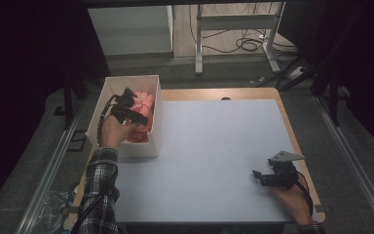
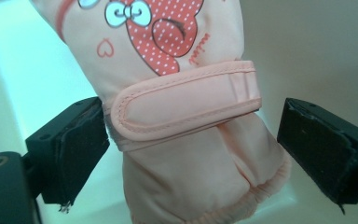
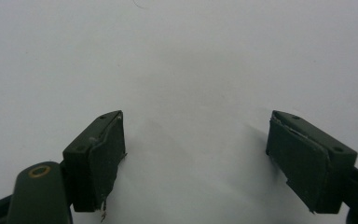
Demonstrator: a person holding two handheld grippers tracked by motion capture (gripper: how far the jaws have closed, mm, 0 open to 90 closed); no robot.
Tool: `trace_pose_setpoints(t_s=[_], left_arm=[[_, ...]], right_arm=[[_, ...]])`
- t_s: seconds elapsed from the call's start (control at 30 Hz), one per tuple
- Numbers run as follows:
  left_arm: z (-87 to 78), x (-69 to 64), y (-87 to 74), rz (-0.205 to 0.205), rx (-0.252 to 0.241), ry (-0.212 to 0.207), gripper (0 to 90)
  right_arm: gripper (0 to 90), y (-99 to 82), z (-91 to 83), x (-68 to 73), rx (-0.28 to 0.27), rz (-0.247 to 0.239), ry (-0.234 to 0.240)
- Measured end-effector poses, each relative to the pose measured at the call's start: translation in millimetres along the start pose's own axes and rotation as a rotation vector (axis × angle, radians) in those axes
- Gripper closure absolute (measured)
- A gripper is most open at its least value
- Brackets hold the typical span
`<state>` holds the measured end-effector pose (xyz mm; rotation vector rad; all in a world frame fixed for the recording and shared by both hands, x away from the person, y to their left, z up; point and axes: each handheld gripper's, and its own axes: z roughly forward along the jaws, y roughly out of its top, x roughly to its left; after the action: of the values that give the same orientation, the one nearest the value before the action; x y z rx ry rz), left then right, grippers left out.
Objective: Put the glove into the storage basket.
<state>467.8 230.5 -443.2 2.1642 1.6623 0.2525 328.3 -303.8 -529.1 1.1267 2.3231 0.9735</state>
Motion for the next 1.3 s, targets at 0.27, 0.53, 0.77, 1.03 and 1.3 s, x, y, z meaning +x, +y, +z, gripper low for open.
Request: trace_pose_setpoints(t_s=[0.27,0.53,0.77,1.03,1.3], left_arm=[[4.3,12.5,-1.1,-0.038,-0.022,-0.006,12.8],[6.7,-3.8,0.2,0.025,-0.077,-0.051,22.6],[8.4,-13.6,6.4,0.067,-0.101,-0.050,23.0],[-6.0,-3.4,2.3,0.041,-0.142,-0.060,23.4],[-6.1,3.4,-0.5,0.022,-0.148,-0.041,22.5]], right_arm=[[19.8,0.0,0.0,0.0,0.000,-0.001,0.000],[19.8,0.0,0.0,-0.1,0.000,-0.001,0.000],[19.8,0.0,0.0,-0.1,0.000,-0.001,0.000],[19.8,0.0,0.0,-0.1,0.000,0.000,0.000],[19.8,0.0,0.0,-0.1,0.000,0.000,0.000]])
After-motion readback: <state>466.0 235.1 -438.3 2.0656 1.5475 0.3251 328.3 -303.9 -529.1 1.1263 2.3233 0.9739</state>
